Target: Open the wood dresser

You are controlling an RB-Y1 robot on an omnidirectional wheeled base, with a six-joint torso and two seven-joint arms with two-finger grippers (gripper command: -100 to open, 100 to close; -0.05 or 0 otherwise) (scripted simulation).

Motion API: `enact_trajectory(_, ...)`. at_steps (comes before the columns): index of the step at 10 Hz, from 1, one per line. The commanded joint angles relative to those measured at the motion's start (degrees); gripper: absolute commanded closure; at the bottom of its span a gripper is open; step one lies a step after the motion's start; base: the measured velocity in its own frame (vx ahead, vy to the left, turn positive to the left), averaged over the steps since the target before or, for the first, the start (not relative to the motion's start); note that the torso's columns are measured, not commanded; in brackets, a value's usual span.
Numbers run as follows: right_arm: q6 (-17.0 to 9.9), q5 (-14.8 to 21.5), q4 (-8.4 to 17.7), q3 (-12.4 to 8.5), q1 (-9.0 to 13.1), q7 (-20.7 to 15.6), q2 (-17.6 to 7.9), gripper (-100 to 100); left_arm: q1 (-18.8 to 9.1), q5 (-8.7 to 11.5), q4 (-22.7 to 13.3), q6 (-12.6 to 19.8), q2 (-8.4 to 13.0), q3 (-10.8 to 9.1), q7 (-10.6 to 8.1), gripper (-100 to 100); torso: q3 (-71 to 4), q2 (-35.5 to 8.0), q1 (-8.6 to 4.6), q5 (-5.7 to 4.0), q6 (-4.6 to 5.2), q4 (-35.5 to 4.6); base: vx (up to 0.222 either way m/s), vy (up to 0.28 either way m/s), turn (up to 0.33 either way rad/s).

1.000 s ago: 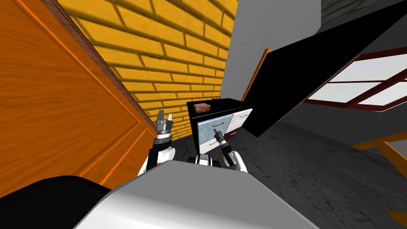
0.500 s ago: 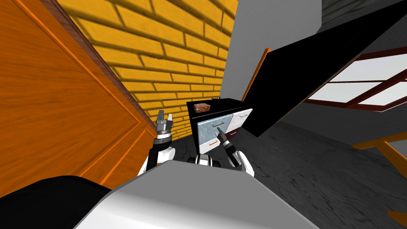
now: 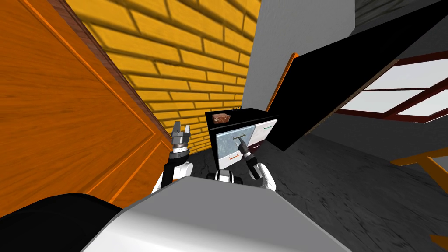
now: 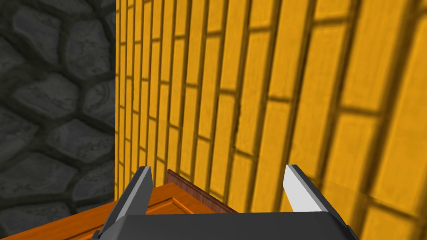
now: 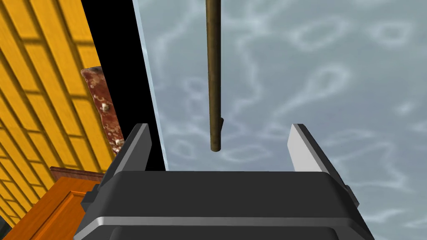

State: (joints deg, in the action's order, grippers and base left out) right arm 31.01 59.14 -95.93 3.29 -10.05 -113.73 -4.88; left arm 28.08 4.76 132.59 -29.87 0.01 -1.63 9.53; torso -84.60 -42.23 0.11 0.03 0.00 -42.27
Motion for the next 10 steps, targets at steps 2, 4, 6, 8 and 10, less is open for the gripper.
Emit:
enact_trajectory(2, -0.2, 0.1, -0.2, 0.0, 0.1, 0.2, 2.0, -100, 0.0, 0.0, 0.0, 0.0, 0.0, 0.0, 0.0, 0, 0.0, 0.0, -0.07, -0.02, 0.0, 0.0, 0.0, 0.0, 0.0)
enact_trajectory(4, -2.9, 0.9, -1.1, 0.3, 1.9, 2.8, 0.7, -100, 0.0, 0.0, 0.0, 0.0, 0.0, 0.0, 0.0, 0, 0.0, 0.0, -0.06, -0.02, -0.01, 0.0, 0.044, 0.038, 0.063)
enact_trajectory(6, -1.0, 0.3, -0.4, 0.1, 0.6, 1.0, 1.7, 100, 0.0, 0.0, 0.0, 0.0, 0.0, 0.0, 0.0, 0, 0.0, 0.0, -0.14, -0.03, 0.02, 0.0, 0.006, 0.003, -0.034)
enact_trajectory(8, -1.0, 0.3, -0.3, 0.0, 0.6, 1.1, 1.6, 100, 0.0, 0.0, 0.0, 0.0, 0.0, 0.0, 0.0, 0, 0.2, -0.2, -0.3, -0.08, 0.01, -0.1, -0.026, -0.03, -0.028)
enact_trajectory(10, -0.7, 0.4, -0.5, 0.0, 0.5, 0.5, -1.4, -100, 0.0, 0.0, 0.0, 0.0, 0.0, 0.0, 0.0, 0, 0.0, 0.0, -0.04, -0.01, 0.0, 0.0, -0.007, 0.004, 0.002)
